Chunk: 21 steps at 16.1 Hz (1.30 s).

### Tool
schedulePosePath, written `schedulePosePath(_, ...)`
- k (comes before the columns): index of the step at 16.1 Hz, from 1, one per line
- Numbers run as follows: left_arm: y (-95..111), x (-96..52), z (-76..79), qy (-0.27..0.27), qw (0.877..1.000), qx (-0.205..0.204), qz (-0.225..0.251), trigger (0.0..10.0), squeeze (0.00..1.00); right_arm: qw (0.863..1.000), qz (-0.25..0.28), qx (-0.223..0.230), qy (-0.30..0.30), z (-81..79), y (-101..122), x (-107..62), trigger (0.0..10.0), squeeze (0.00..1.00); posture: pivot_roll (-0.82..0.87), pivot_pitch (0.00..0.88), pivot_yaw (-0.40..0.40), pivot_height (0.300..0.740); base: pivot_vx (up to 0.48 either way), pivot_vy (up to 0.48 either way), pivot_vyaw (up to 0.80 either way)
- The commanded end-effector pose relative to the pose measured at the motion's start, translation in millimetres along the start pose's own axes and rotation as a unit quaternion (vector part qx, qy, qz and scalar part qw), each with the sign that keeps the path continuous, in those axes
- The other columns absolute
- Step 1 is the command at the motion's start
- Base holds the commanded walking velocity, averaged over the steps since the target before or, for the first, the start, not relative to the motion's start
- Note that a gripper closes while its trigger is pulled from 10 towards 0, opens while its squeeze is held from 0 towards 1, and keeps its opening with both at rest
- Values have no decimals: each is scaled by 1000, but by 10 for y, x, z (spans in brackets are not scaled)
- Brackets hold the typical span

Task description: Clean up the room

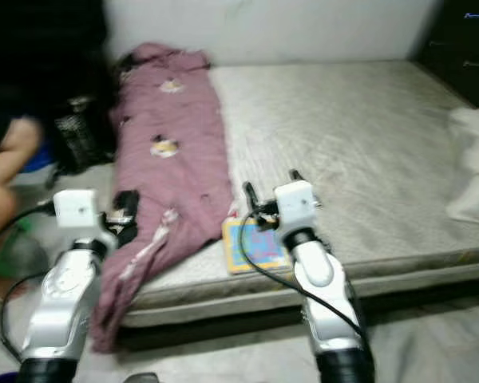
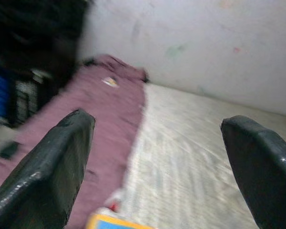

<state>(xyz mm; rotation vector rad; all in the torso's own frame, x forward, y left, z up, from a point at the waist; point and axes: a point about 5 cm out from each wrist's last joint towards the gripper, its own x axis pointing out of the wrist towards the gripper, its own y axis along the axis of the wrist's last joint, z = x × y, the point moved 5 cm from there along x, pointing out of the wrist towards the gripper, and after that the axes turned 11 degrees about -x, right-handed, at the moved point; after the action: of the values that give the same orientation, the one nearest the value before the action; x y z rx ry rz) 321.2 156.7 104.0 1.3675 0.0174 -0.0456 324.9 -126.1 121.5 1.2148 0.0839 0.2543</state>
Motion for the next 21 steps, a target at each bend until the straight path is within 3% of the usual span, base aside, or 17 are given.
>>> schedulePosePath(1,11,-10,-69,5,1000,4,0,10000,0,1000,10,6,9,-58,70,47,10000,0,20,0,-22,740,368,0,0)
schedulePosePath(8,6,-1,-75,6,1000,7,-2,10000,0,1000,11,6,10,-65,70,55,10000,0,21,0,-20,740,334,0,0)
schedulePosePath(14,-11,7,-104,17,1000,11,-4,10000,0,1000,12,1,14,-83,70,55,10000,0,26,0,-19,740,0,0,0)
schedulePosePath(21,-6,25,-94,21,1000,14,-2,10000,0,1000,15,-6,18,-95,77,61,10000,0,24,0,-23,740,0,0,523)
